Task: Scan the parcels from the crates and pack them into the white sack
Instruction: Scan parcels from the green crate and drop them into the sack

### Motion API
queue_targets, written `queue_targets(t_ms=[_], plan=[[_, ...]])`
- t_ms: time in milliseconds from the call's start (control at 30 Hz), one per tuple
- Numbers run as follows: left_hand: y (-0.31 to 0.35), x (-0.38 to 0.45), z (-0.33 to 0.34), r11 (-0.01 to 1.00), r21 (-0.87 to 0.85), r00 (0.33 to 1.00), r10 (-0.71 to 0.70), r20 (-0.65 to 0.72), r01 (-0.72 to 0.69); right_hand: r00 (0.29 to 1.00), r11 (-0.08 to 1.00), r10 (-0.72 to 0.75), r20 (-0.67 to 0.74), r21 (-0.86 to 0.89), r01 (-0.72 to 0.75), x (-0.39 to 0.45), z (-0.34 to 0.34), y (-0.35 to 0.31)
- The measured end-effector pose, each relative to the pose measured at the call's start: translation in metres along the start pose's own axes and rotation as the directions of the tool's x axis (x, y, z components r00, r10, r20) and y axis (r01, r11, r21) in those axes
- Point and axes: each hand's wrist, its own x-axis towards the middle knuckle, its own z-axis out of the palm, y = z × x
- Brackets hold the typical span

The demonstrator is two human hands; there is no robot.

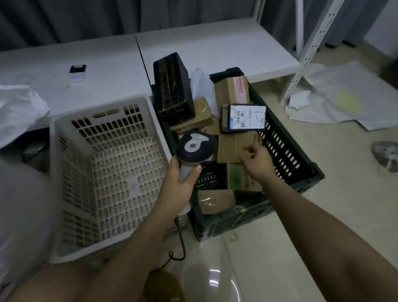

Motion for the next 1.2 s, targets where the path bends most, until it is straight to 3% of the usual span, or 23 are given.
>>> queue_targets(t_ms=[200,333,533,700,867,933,1000,1100,1200], plan=[[-0.031,0.019,-0.007,0.998,-0.047,0.998,-0.049,-0.043,0.047,0.978,0.912,-0.203,-0.045,-0.372,0.172,0.076,0.023,-0.025],[-0.034,0.027,-0.010,0.994,-0.081,0.996,-0.077,-0.035,0.074,0.963,0.717,-0.268,0.002,-0.667,0.201,0.117,0.035,-0.037],[-0.043,0.033,-0.013,0.987,-0.110,0.990,-0.124,-0.063,0.117,0.958,0.487,-0.284,0.035,-0.855,0.175,0.150,0.048,-0.040],[-0.041,0.029,-0.021,0.987,-0.085,0.987,-0.145,-0.072,0.138,0.895,0.544,-0.446,0.023,-0.787,0.292,0.127,0.044,-0.045],[-0.035,0.027,-0.030,0.974,-0.178,0.964,-0.175,-0.201,0.140,0.711,0.580,-0.699,0.072,-0.524,0.624,0.047,0.012,-0.055],[-0.031,0.023,-0.032,0.973,-0.196,0.953,-0.167,-0.254,0.119,0.732,0.649,-0.667,0.138,-0.374,0.662,0.005,-0.003,-0.067],[-0.029,0.015,-0.035,0.972,-0.211,0.943,-0.159,-0.291,0.099,0.774,0.704,-0.562,0.292,-0.321,0.633,-0.033,-0.013,-0.081],[-0.029,-0.002,-0.039,0.965,-0.233,0.929,-0.189,-0.317,0.117,0.696,0.628,-0.430,0.575,-0.362,0.688,-0.068,-0.006,-0.098],[-0.034,-0.023,-0.045,0.964,-0.231,0.920,-0.203,-0.336,0.128,0.650,0.639,-0.331,0.685,-0.344,0.688,-0.088,0.019,-0.109]])
